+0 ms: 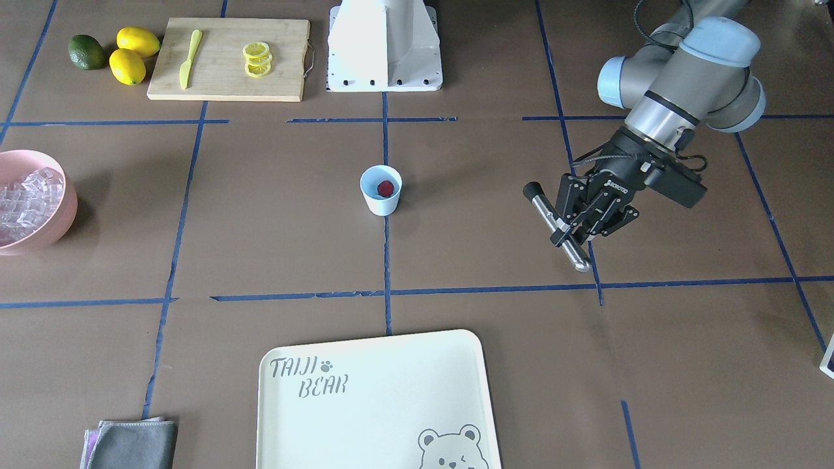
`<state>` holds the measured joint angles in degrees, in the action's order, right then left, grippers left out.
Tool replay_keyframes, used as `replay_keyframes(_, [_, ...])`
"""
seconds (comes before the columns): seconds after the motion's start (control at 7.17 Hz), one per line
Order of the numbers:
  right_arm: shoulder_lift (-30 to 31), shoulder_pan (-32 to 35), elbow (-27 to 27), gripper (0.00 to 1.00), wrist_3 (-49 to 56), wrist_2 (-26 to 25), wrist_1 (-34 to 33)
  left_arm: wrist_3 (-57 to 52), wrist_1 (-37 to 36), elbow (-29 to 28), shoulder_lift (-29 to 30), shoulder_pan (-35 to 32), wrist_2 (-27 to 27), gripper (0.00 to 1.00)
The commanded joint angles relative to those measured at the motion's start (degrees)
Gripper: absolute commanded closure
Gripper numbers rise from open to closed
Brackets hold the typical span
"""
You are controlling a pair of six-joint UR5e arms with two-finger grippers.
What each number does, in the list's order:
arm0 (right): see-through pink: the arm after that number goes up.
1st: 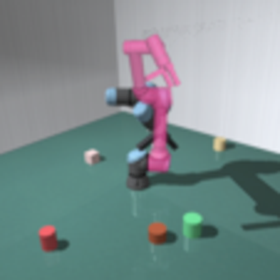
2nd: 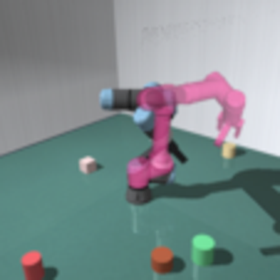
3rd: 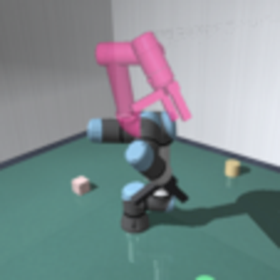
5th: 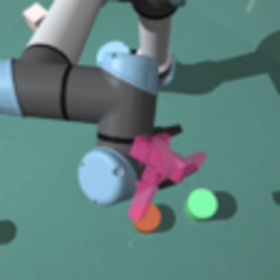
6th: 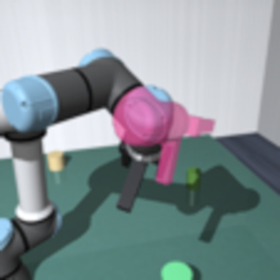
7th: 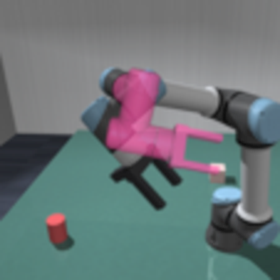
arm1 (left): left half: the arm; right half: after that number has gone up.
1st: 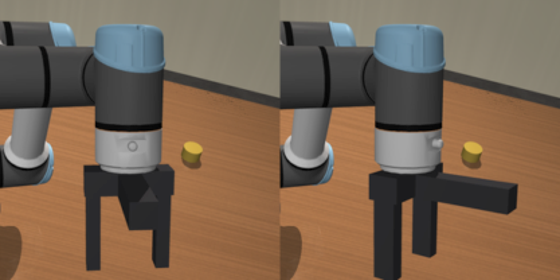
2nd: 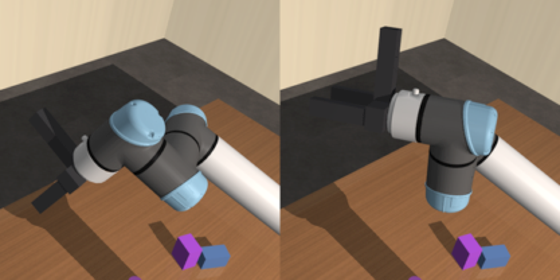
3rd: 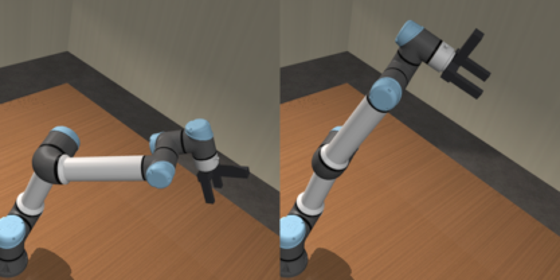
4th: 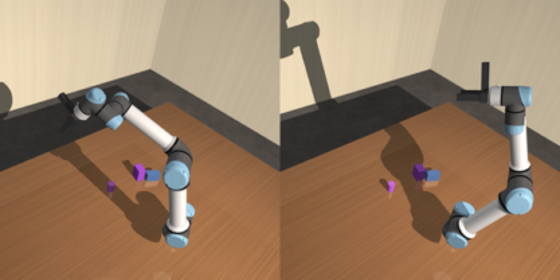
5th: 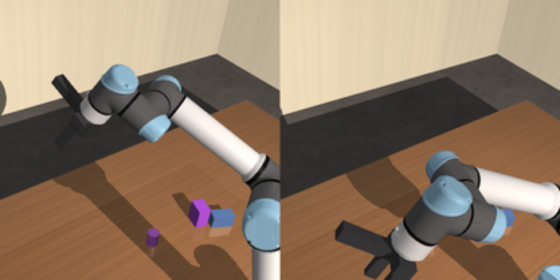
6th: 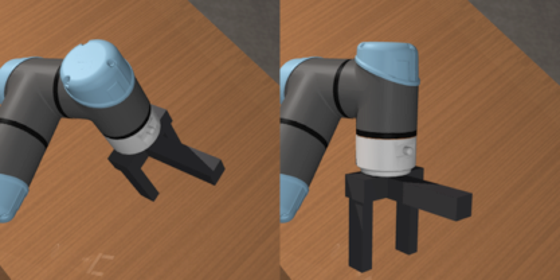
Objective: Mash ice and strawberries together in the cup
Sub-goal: 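Lift the pestle out of the cup and carry it back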
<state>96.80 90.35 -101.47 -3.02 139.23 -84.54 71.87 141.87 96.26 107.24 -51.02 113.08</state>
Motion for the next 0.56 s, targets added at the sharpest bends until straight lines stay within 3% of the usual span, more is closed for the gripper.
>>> replay_keyframes(0.0, [0.84, 0.0, -0.22, 0.0, -0.06, 0.43, -0.19, 0.73, -8.17, -0.46, -2.72, -5.56, 14.67, 1.0])
replay_keyframes(0.14, [0.94, 0.0, -0.22, 0.0, -0.06, 0.43, -0.02, 0.47, -9.67, -0.9, -4.82, -9.15, 18.28, 1.0])
replay_keyframes(0.42, [0.41, 0.0, -0.4, 0.0, -0.06, 0.26, 0.07, -9.31, -14.57, -0.99, -10.35, -11.37, 19.29, 1.0])
